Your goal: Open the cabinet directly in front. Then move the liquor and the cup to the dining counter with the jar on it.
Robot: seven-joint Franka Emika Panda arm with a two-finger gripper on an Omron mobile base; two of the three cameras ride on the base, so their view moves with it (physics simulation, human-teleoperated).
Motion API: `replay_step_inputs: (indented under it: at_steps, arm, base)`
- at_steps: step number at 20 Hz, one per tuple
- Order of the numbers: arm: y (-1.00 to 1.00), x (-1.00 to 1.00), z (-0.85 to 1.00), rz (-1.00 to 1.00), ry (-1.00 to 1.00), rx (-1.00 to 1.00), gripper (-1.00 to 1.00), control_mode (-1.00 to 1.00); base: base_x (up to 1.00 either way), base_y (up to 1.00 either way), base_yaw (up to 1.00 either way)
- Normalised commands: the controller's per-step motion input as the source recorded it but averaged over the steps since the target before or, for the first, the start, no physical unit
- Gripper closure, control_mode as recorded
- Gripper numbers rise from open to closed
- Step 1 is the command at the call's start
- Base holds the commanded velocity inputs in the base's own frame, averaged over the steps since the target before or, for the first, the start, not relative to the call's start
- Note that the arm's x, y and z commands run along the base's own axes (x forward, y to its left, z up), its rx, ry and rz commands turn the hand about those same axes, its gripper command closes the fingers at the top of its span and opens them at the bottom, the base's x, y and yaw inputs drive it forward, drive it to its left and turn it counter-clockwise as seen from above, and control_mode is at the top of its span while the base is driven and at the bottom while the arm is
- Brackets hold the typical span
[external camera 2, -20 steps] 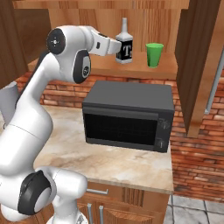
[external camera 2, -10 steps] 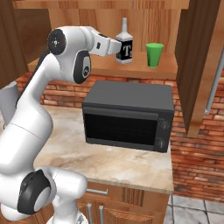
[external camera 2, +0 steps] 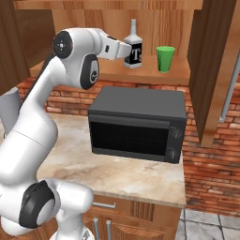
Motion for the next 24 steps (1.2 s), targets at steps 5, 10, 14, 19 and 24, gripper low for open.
replay_step_inputs:
  at_steps: [5, 10, 14, 19, 24]
  arm:
    - [-0.06, 0.2, 0.0, 0.0, 0.0, 0.0, -1.0, -1.0]
    - [-0.02, 0.17, 0.0, 0.0, 0.0, 0.0, -1.0, -1.0]
    - [0.02, 0.36, 0.0, 0.0, 0.0, 0.0, -1.0, -1.0]
    - [0.0, 0.24, 0.0, 0.0, 0.0, 0.0, -1.0, -1.0]
    - [0.0, 0.26, 0.08, 0.0, 0.0, -0.01, -1.0, -1.0]
  base:
    - [0.0, 0.0, 0.0]
    - [0.0, 0.0, 0.0]
    - [0.0, 0.0, 0.0]
    - [0.0, 0.0, 0.0]
    - [0.0, 0.0, 0.0]
